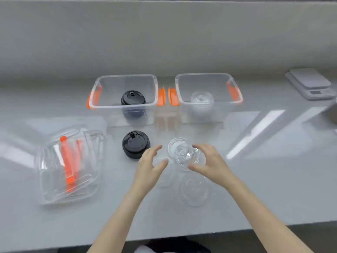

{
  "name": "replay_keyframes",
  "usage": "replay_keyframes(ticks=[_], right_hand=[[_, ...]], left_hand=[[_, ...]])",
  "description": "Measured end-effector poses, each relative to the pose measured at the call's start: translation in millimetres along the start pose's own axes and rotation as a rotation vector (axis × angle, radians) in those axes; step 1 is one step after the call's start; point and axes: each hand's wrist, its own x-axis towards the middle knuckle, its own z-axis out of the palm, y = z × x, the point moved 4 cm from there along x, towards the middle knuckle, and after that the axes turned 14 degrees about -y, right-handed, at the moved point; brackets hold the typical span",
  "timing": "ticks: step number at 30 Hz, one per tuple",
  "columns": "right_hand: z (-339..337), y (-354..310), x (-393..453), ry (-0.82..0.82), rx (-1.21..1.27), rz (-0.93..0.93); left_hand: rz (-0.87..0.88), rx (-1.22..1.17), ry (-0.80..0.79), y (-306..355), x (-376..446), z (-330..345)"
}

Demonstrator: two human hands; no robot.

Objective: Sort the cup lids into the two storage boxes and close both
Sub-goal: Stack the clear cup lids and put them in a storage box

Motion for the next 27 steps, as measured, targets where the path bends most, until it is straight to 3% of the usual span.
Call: replay_keyframes(ticks=[6, 13, 16, 19, 24, 27], right_hand=[[30.1, 17.2, 12.3, 0.014, -0.142, 0.154], [39.0, 16.3, 22.0, 0.127, -0.219, 0.157], [36.5, 5.1, 19.1, 0.194, -0.185, 0.100], [33.6, -16.2, 9.9, 0.225, 0.017, -0.043], [49.5, -53.6, -0.1, 0.066, 0.103, -0.263], [54.0, -61.0, 4.5, 0.002, 0.079, -0.306]], left_hand=[[-0.105, -0.232, 0.012, -20.2, -7.6, 20.3], [-0.205, -0.590, -0.006, -31.4, -4.6, 22.3], [-0.229, -0.763, -0.015, -35.8, -0.4, 18.9], [-0.250, -1.054, -0.052, -36.0, 3.9, 17.6], [-0.229, -1.463, -0.336, -25.7, 4.0, 19.8], [-0.222, -1.573, -0.368, -24.7, 4.2, 20.2]])
